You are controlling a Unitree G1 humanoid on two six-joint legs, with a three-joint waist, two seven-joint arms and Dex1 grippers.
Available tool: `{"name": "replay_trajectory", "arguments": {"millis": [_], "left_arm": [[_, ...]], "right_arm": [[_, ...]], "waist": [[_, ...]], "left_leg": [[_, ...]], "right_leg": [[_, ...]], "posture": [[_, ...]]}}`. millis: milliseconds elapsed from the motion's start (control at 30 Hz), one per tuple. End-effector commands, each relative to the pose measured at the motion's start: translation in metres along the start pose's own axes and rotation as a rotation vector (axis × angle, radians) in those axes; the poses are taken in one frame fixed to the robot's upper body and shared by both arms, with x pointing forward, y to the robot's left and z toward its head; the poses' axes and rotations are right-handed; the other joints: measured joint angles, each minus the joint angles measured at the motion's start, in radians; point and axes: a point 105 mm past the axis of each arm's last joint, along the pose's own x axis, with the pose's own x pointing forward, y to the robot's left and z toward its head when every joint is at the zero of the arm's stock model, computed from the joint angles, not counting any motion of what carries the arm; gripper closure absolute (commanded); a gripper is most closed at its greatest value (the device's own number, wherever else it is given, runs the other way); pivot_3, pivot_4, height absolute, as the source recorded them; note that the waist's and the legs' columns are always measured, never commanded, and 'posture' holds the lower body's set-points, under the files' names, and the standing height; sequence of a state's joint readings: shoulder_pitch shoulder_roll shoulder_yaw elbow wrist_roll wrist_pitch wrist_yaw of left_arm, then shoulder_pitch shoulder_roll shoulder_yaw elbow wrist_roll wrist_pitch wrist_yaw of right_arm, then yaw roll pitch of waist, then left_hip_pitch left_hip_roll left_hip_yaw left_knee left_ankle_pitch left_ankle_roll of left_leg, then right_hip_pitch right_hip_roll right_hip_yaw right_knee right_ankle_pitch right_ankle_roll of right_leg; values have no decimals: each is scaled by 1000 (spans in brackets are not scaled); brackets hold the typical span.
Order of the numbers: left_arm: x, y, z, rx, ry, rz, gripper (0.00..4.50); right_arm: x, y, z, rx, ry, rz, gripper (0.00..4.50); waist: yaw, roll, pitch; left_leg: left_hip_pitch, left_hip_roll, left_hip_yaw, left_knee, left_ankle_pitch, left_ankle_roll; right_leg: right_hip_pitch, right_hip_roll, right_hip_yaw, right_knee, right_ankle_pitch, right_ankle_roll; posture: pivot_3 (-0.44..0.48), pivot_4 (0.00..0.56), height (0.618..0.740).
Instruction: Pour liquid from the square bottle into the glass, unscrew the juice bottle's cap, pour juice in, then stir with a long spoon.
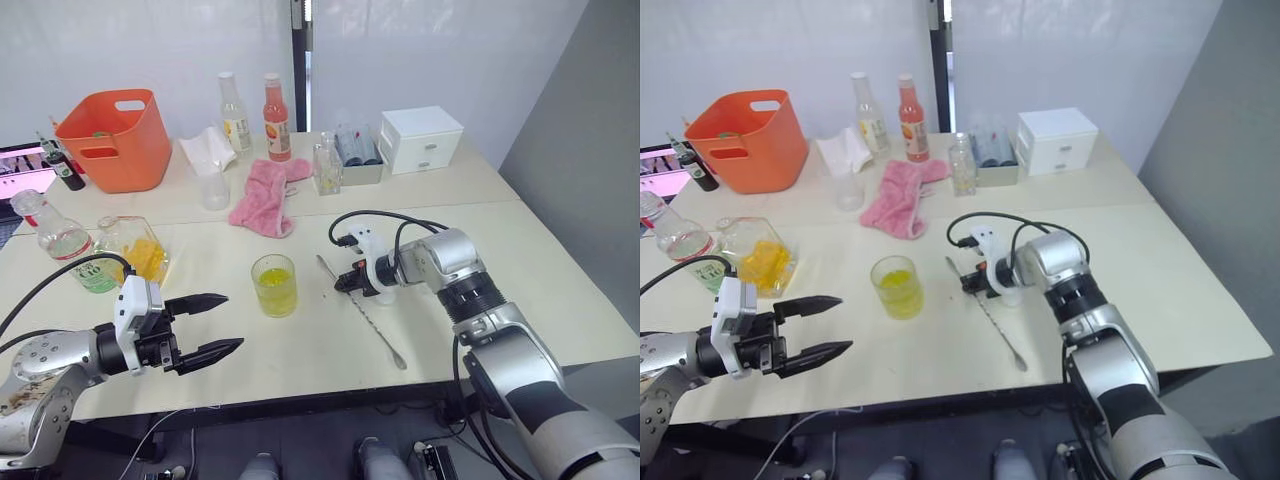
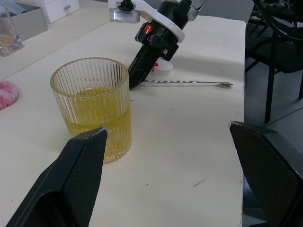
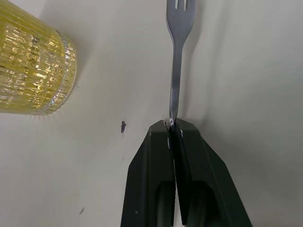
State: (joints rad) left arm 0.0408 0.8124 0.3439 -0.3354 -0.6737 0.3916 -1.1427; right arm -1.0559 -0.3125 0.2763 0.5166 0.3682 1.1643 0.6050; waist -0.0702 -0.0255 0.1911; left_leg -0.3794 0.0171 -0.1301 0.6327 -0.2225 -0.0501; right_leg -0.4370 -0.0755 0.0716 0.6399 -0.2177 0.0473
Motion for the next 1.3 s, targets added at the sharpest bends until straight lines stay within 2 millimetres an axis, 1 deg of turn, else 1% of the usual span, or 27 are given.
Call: {"name": "replay_trajectory", "arguments": {"millis": [33, 367, 400, 433, 567, 633, 667, 767, 800, 867, 967, 1033, 1133, 1200, 1267, 1300], "left_arm": [[-1, 2, 10, 25, -18, -7, 170], [1, 6, 11, 21, -14, -17, 170], [1, 6, 11, 21, -14, -17, 133], [2, 7, 11, 21, -14, -17, 133], [2, 7, 9, 22, -11, -18, 133], [1, 7, 9, 22, -11, -16, 133], [1, 7, 9, 22, -12, -14, 133], [-1, 6, 9, 22, -16, -7, 133], [-2, 6, 9, 22, -18, -2, 133], [-4, 7, 9, 24, -22, 10, 133], [-6, 9, 10, 23, -31, 29, 133], [-9, 11, 10, 23, -36, 51, 133], [-14, 14, 9, 15, -47, 102, 133], [-17, 15, 7, 8, -54, 128, 133], [-19, 15, 6, 2, -57, 143, 133], [-20, 15, 4, -2, -59, 156, 133]], "right_arm": [[-1, -14, 0, -7, -31, -85, 4500], [-1, -10, -3, -10, -50, -69, 4500], [-2, -9, -2, -16, -56, -65, 3811], [-3, -8, -1, -27, -66, -64, 3546], [-14, 4, 14, -89, -137, -23, 2177], [-24, 11, 24, -133, -184, -9, 1458], [-31, 13, 30, -159, -210, -5, 1228], [-54, 21, 43, -230, -293, 10, 120], [-64, 25, 48, -250, -328, 28, 24], [-80, 29, 55, -286, -389, 45, 24], [-98, 29, 60, -323, -467, 42, 24], [-111, 24, 61, -341, -519, 19, 24], [-130, 5, 49, -308, -608, -63, 24], [-133, -8, 32, -269, -620, -112, 24], [-135, -14, 22, -222, -638, -136, 24], [-136, -20, 14, -200, -646, -166, 24]], "waist": [[0, 0, 0], [1, 0, 0], [1, 0, 0], [1, 0, 0], [1, 0, 0], [0, 0, 0], [0, 0, 0], [0, 0, 0], [0, 0, 0], [0, 0, 0], [0, 0, 0], [1, 0, 0], [6, 0, 0], [7, 0, 0], [7, 0, 0], [6, 0, 0]], "left_leg": [[1, 0, 0, 0, 0, 0], [1, 0, 0, 1, 0, 0], [1, 0, 0, 1, 0, 0], [1, 0, 0, 1, 0, 0], [0, 0, 0, 1, 0, 0], [-1, 0, 0, 1, 0, 0], [-2, 0, 0, 1, 0, 0], [-3, 0, 0, 1, 0, 0], [-3, 0, 0, 0, 0, 0], [-3, 0, 0, 0, 0, 0], [-3, 0, 0, 0, 0, 0], [-3, 0, 0, 0, 0, 0], [-3, 0, 0, 0, 0, 0], [-3, 0, 0, 0, 0, 0], [-3, 0, 0, 1, 0, 0], [-3, 0, 0, 1, 0, 0]], "right_leg": [[1, 0, 0, 0, 0, 1], [1, 0, 0, 0, 0, 1], [1, 0, 0, 0, 0, 0], [1, 0, 0, 0, 0, 0], [0, 0, 0, 1, 0, 0], [0, 0, 0, 0, 0, 0], [-1, 0, 0, 0, 0, 0], [-3, 0, 0, 1, 0, 0], [-3, 0, 0, 0, 0, 0], [-3, 0, 0, 0, 0, 0], [-2, 0, 0, 0, -1, 1], [-2, 0, 0, 0, -1, 1], [-2, 0, 0, -1, -1, 2], [-2, -1, 0, -2, -1, 1], [-2, -1, 0, -2, -1, 1], [-2, -1, 0, -2, -1, 1]], "posture": [[0, 150, 739], [0, 150, 739], [0, 150, 739], [0, 150, 739], [0, 150, 739], [0, 150, 739], [0, 150, 739], [0, 150, 739], [0, 150, 739], [0, 150, 739], [0, 150, 739], [0, 150, 739], [0, 150, 739], [0, 150, 739], [0, 150, 739], [0, 150, 739]]}}
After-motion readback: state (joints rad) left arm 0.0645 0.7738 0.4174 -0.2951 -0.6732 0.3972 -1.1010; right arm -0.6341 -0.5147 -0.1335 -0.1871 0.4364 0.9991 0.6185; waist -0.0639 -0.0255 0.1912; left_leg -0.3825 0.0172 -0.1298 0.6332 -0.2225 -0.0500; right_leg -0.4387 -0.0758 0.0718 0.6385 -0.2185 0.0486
